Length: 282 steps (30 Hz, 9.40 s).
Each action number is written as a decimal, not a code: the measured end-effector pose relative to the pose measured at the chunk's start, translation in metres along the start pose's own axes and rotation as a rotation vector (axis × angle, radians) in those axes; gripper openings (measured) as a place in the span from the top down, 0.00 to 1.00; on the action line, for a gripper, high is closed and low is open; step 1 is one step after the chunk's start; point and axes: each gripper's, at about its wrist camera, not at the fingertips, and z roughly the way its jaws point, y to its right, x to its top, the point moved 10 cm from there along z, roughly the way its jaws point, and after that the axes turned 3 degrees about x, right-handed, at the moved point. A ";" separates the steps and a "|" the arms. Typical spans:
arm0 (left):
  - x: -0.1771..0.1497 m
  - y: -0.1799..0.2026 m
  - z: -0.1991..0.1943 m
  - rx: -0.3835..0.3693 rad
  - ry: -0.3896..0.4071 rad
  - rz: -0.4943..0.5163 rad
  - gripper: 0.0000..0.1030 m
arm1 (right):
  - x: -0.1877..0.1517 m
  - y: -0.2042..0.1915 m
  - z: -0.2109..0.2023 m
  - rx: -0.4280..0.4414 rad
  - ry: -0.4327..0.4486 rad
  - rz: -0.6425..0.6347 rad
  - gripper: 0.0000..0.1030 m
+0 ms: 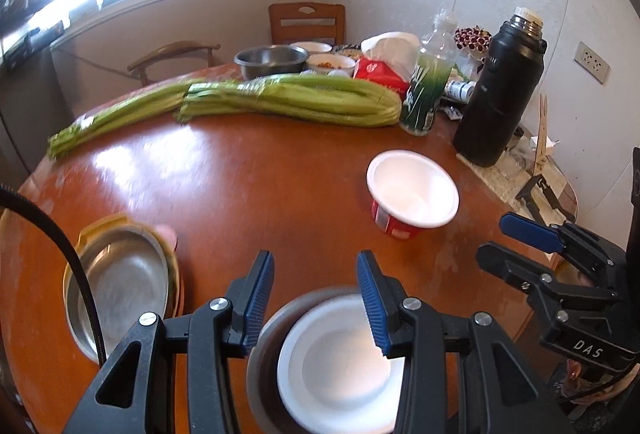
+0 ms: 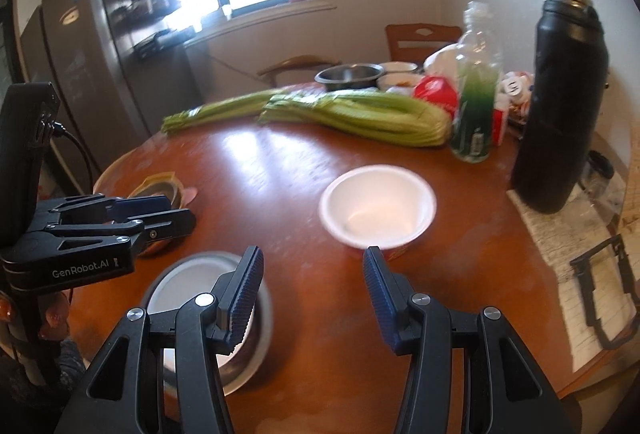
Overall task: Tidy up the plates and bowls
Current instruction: 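Move the left gripper to the second red bowl, then close the left gripper on the rim of the second red bowl, then lift the second red bowl with the left gripper over the nested bowls, then lower the second red bowl into the first and open the left gripper, then close the left gripper on the rim of the steel bowl, then carry the steel bowl with nested red bowls onto the steel tray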
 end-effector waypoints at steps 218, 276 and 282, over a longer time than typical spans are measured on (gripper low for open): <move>-0.070 -0.026 -0.005 0.011 -0.105 -0.088 0.57 | -0.051 -0.083 0.018 0.074 -0.095 -0.166 0.47; -0.103 -0.037 0.024 -0.139 -0.172 -0.230 0.47 | -0.093 -0.086 0.060 0.261 -0.310 0.073 0.36; -0.090 -0.058 0.011 -0.119 -0.135 -0.248 0.47 | -0.070 -0.108 0.063 0.276 -0.283 0.028 0.36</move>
